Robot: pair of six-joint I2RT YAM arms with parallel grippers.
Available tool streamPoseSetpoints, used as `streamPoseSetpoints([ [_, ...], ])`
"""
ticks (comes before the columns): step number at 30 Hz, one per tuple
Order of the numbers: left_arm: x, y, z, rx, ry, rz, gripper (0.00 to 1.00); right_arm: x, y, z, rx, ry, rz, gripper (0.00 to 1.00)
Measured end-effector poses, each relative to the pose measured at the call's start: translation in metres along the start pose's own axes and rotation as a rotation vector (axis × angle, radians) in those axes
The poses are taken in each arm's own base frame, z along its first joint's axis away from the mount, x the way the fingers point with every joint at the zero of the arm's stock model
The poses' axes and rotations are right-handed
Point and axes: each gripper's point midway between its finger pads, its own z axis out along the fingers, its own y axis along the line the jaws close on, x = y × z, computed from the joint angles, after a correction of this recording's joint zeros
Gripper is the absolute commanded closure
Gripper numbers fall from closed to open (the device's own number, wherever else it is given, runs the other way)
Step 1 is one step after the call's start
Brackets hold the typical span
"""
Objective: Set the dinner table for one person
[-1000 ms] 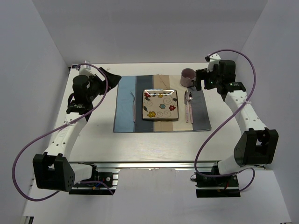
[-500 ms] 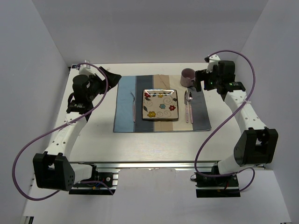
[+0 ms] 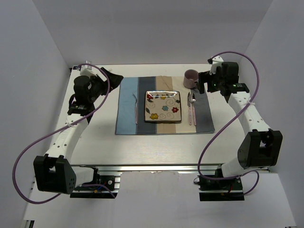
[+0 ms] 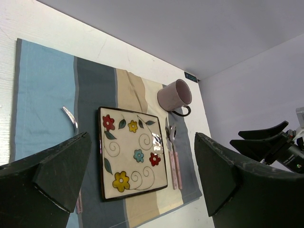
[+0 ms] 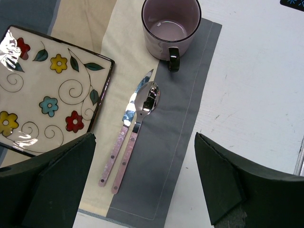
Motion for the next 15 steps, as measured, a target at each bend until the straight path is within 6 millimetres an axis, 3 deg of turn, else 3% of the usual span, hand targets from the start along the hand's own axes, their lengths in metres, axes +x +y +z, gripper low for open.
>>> streamPoseSetpoints([
  [15,0.0004,0.0006,0.0005,-0.001,0.002,-0.001,0.02,0.0029,0.0012,0.0002,-0.007,0.011,0.000,0.11],
])
